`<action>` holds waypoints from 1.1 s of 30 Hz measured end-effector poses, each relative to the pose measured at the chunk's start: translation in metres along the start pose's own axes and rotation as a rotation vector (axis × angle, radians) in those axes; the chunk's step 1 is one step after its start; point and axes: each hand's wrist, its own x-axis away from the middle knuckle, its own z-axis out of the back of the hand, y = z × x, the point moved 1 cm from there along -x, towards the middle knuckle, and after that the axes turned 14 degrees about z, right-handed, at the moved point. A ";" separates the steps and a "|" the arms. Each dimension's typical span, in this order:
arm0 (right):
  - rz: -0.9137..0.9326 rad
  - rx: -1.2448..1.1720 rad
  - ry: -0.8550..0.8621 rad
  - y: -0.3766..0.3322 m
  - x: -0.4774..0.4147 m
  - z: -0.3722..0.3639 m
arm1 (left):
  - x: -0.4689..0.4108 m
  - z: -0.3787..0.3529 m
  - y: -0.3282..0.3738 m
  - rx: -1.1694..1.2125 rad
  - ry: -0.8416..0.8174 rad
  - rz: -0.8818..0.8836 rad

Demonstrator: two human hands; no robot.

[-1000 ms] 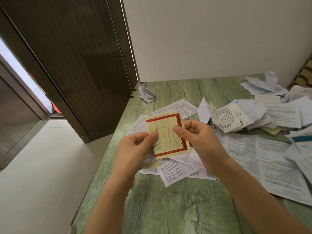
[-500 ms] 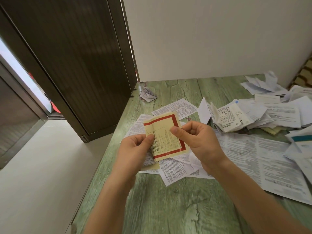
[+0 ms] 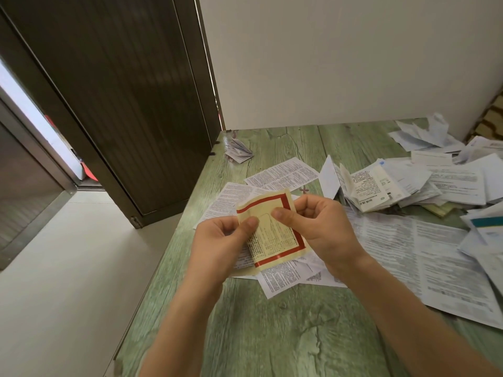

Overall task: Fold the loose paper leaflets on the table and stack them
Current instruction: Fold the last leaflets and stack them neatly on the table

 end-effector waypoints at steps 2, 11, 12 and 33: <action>-0.003 0.002 0.000 0.000 0.000 0.000 | 0.000 0.000 0.000 0.004 -0.012 0.012; 0.010 -0.014 -0.020 0.001 0.000 -0.001 | 0.001 0.005 0.000 -0.005 -0.023 0.030; 0.024 -0.011 0.008 0.001 0.001 -0.002 | 0.001 0.004 0.001 -0.021 -0.021 0.024; -0.042 0.366 -0.620 -0.014 -0.004 0.018 | 0.006 -0.001 -0.005 -0.623 -0.283 -0.034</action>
